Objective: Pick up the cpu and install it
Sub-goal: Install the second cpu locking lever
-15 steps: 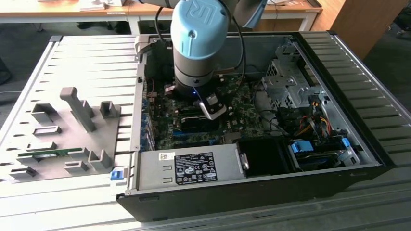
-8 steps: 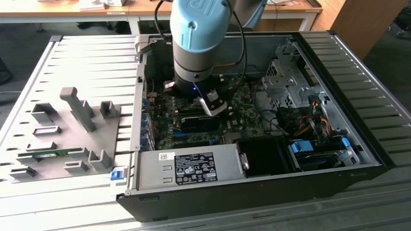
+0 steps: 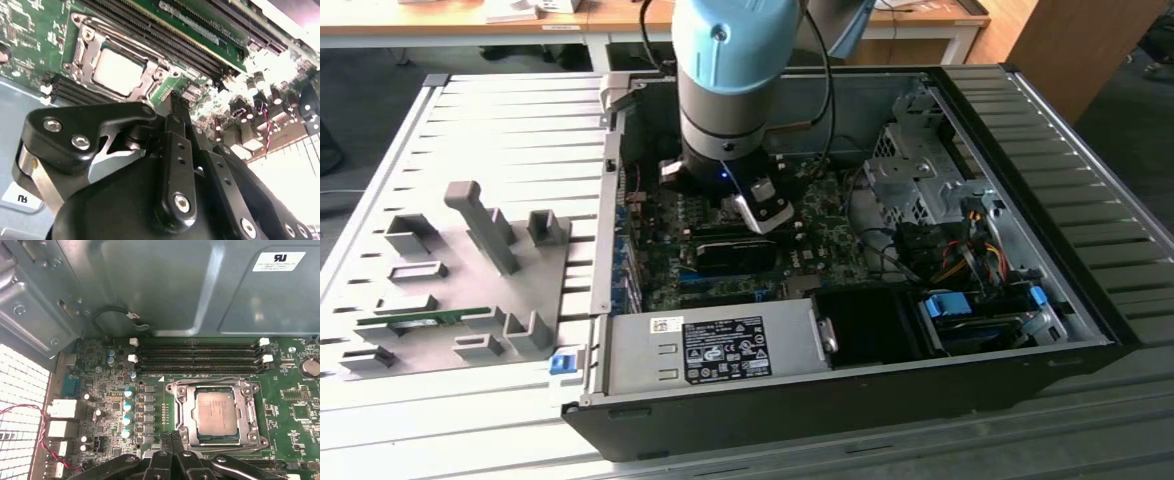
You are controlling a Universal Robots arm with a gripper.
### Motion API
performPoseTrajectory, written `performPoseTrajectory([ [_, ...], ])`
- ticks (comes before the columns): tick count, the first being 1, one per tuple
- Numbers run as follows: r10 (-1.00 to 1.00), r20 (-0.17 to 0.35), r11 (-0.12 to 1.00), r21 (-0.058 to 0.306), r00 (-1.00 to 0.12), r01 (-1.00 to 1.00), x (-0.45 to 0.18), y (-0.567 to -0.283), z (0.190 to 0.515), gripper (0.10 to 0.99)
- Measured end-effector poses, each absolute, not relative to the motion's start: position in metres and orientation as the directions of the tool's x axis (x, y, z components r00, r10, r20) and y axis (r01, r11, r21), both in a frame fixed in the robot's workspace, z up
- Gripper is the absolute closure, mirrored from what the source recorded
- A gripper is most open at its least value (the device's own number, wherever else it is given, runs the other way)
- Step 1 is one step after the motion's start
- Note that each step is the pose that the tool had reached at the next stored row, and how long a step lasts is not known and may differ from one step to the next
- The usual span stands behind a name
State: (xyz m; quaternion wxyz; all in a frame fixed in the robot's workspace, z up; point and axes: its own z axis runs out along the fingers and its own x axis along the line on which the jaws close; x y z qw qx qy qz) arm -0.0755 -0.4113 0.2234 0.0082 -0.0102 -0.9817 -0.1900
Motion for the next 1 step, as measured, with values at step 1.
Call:
performPoseTrajectory([
  [1,0.017,0.020,0.928,0.373,-1.000,0.023,-0.0755,-0.4113,0.2234,0.980],
])
